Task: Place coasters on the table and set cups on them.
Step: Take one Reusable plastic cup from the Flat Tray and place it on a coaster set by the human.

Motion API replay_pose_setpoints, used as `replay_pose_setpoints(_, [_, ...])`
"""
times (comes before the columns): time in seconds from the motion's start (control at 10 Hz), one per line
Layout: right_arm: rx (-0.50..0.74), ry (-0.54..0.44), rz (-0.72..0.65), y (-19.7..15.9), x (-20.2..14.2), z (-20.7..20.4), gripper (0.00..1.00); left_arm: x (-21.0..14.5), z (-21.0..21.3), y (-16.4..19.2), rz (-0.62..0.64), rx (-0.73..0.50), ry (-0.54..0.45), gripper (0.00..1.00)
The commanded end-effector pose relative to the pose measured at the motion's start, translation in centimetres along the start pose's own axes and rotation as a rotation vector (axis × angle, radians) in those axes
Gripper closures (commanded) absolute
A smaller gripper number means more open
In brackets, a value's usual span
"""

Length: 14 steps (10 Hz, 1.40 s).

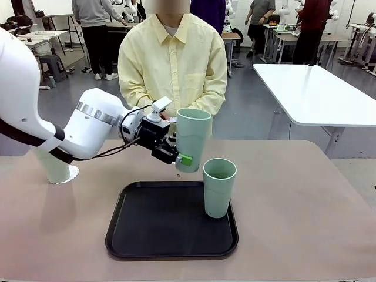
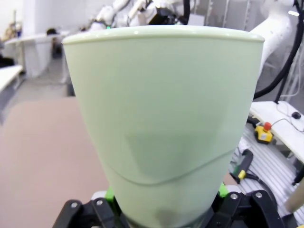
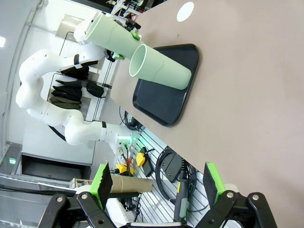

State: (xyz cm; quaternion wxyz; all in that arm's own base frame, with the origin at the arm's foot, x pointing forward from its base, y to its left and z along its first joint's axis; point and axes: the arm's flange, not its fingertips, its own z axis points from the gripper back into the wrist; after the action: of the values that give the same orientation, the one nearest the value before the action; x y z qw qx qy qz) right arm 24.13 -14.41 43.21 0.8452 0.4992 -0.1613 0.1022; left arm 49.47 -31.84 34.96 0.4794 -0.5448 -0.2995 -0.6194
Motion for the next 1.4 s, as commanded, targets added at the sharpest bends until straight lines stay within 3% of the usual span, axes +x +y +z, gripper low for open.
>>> replay_pose_setpoints(0.0, [0.011, -0.004, 0.0, 0.0, 0.0, 0.0, 0.0, 0.3, 1.1, 4.9, -0.138, -0.047, -0.021, 0.2])
replay_pose_setpoints(0.5, [0.011, -0.004, 0.0, 0.0, 0.0, 0.0, 0.0, 0.7, 3.6, 12.3, -0.228, -0.175, 0.07, 0.2])
replay_pose_setpoints(1.1, [0.011, -0.004, 0.0, 0.0, 0.0, 0.0, 0.0, -0.1, 3.5, 11.4, -0.24, -0.149, 0.067, 0.2])
replay_pose_setpoints(1.3, [0.011, -0.004, 0.0, 0.0, 0.0, 0.0, 0.0, -0.8, 4.3, 13.5, -0.253, -0.242, 0.095, 0.19])
